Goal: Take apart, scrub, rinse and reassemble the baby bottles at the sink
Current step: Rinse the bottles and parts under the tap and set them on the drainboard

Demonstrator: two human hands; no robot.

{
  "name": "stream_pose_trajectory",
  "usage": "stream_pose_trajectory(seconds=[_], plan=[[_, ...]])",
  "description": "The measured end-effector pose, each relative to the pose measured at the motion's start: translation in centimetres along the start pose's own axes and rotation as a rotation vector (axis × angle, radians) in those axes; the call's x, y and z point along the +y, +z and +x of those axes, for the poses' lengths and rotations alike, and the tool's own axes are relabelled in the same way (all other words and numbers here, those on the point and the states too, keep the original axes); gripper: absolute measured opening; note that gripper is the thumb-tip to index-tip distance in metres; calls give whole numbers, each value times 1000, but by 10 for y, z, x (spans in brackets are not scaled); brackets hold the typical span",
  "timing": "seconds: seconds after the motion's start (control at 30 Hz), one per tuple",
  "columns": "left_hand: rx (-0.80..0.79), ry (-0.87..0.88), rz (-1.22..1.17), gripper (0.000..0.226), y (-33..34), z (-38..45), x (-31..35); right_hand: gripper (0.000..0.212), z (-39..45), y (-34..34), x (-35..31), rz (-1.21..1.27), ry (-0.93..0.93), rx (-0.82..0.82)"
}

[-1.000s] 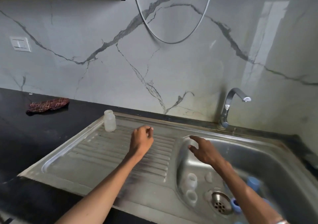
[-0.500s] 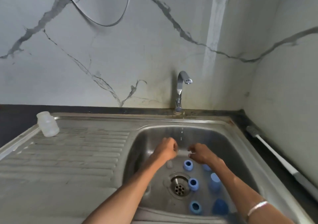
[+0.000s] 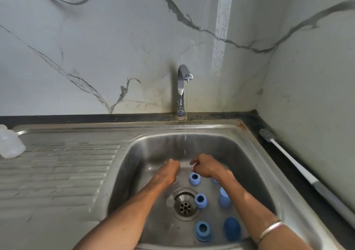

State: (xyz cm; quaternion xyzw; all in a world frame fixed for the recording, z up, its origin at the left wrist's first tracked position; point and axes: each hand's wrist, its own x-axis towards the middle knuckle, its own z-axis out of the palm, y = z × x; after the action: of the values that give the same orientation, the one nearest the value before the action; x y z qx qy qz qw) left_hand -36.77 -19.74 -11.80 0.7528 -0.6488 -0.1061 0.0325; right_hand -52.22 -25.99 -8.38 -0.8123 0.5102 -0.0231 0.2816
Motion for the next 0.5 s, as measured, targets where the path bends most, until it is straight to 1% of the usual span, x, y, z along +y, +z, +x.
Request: stream_pose_trajectory(seconds=[0.1, 0.2, 0.3, 0.37, 0.43, 0.5], plan=[[58, -28, -85, 22, -2, 2, -2, 36, 1, -4, 0, 4, -24, 24], [158, -41, -242, 27, -12, 2, 3, 40, -1, -6, 1, 16, -27, 69], [256, -28, -383, 24, -25, 5, 8, 43, -6, -9, 1, 51, -51, 109], [325, -16, -494, 18, -34, 5, 13, 40, -12, -13, -3, 103, -75, 135], [415, -32, -653, 13, -40, 4, 14, 37, -16, -15, -7, 199, -99, 175], [465, -78, -868, 10, -46, 1, 18, 38, -20, -17, -9, 329, -122, 219]])
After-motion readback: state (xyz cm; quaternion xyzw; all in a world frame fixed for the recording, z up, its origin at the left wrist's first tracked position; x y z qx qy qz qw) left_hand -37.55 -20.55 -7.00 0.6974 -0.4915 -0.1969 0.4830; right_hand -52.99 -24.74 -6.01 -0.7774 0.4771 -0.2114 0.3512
